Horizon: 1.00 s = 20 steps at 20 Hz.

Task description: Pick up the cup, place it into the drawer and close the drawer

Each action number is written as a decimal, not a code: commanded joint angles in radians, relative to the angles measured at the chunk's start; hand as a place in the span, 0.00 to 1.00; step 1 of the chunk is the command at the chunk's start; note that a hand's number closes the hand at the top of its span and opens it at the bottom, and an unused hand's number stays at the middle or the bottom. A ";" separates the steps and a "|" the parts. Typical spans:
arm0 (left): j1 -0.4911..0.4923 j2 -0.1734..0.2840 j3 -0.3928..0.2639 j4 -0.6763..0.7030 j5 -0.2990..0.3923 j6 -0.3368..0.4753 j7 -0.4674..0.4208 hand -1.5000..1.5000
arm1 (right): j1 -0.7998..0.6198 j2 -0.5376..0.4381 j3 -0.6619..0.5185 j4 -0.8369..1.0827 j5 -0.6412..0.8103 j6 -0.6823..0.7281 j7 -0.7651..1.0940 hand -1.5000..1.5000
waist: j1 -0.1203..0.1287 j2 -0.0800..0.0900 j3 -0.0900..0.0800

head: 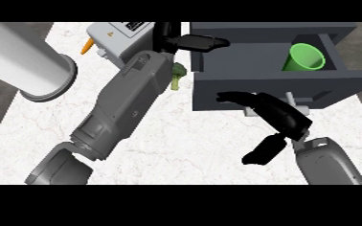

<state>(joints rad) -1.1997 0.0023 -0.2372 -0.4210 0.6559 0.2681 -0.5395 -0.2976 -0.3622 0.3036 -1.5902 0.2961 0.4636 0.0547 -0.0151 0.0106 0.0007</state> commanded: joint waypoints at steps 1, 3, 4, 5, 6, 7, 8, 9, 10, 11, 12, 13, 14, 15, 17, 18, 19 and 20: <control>0.059 0.030 0.025 -0.031 0.012 -0.051 -0.021 0.00 | -0.032 0.017 0.053 0.215 0.122 -0.043 -0.105 0.00 | 0.038 -0.002 0.000; 0.081 -0.001 0.005 -0.088 0.007 -0.036 -0.013 0.00 | -0.061 0.012 0.062 0.360 0.177 -0.084 -0.200 0.00 | 0.069 -0.005 0.001; 0.085 0.055 0.014 -0.081 0.008 -0.073 -0.001 0.00 | -0.096 0.024 0.068 0.423 0.201 -0.099 -0.206 0.00 | 0.075 0.000 0.001; 0.123 0.049 0.022 -0.070 0.008 -0.081 -0.042 0.00 | -0.159 0.053 0.063 0.488 0.209 -0.101 -0.189 1.00 | 0.070 0.004 0.001; 0.124 0.056 0.018 -0.090 0.005 -0.075 -0.026 0.00 | -0.167 0.092 0.078 0.557 0.242 -0.152 -0.204 1.00 | 0.076 0.001 0.001; 0.169 0.048 0.016 -0.128 0.015 -0.095 -0.033 0.00 | -0.195 0.058 0.027 0.621 0.223 -0.151 -0.246 1.00 | 0.094 -0.001 0.001; 0.160 0.086 0.022 -0.138 0.016 -0.095 -0.004 0.00 | -0.210 0.089 0.043 0.675 0.252 -0.192 -0.262 1.00 | 0.099 0.000 0.002; 0.189 0.056 -0.001 -0.167 0.001 -0.065 -0.001 0.00 | -0.251 0.076 0.004 0.740 0.238 -0.191 -0.290 1.00 | 0.100 -0.004 0.002; 0.198 0.080 0.016 -0.165 0.013 -0.097 -0.013 0.00 | -0.265 0.081 0.009 0.801 0.254 -0.214 -0.336 1.00 | 0.100 0.003 0.002; 0.226 0.090 -0.006 -0.180 0.003 -0.127 -0.011 0.00 | -0.301 0.102 -0.032 0.814 0.234 -0.245 -0.308 1.00 | 0.133 0.005 0.003; 0.243 0.094 -0.001 -0.196 0.011 -0.125 0.004 0.00 | -0.328 0.054 -0.058 0.841 0.220 -0.230 -0.401 1.00 | 0.121 0.003 0.003; 0.241 0.101 0.008 -0.206 0.017 -0.128 0.003 0.00 | -0.342 0.067 -0.083 0.881 0.205 -0.254 -0.436 1.00 | 0.117 0.006 0.004; 0.248 0.126 0.010 -0.206 0.012 -0.137 -0.001 0.00 | -0.382 0.053 -0.106 0.912 0.199 -0.256 -0.449 1.00 | 0.124 0.010 0.004; 0.254 0.148 0.012 -0.227 0.020 -0.162 0.018 0.00 | -0.416 0.076 -0.117 0.945 0.202 -0.277 -0.420 1.00 | 0.143 0.011 0.004; 0.269 0.157 0.014 -0.243 0.028 -0.174 0.035 0.00 | -0.467 0.050 -0.178 0.990 0.169 -0.293 -0.449 1.00 | 0.149 0.013 0.005; 0.271 0.143 0.002 -0.260 0.024 -0.173 0.043 0.00 | -0.515 0.040 -0.189 1.013 0.172 -0.291 -0.435 1.00 | 0.160 0.013 0.005; 0.284 0.160 -0.001 -0.263 0.015 -0.178 0.031 0.00 | -0.519 0.019 -0.218 1.036 0.155 -0.302 -0.464 1.00 | 0.164 0.019 0.005; 0.287 0.151 -0.006 -0.277 0.017 -0.166 0.050 0.00 | -0.555 0.019 -0.235 1.060 0.149 -0.311 -0.458 1.00 | 0.161 0.015 0.005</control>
<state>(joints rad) -0.9391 0.1395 -0.2336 -0.6591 0.6736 0.1110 -0.5129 -0.7511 -0.3158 0.1448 -0.6199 0.4728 0.1873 -0.3697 0.1308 0.0264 0.0075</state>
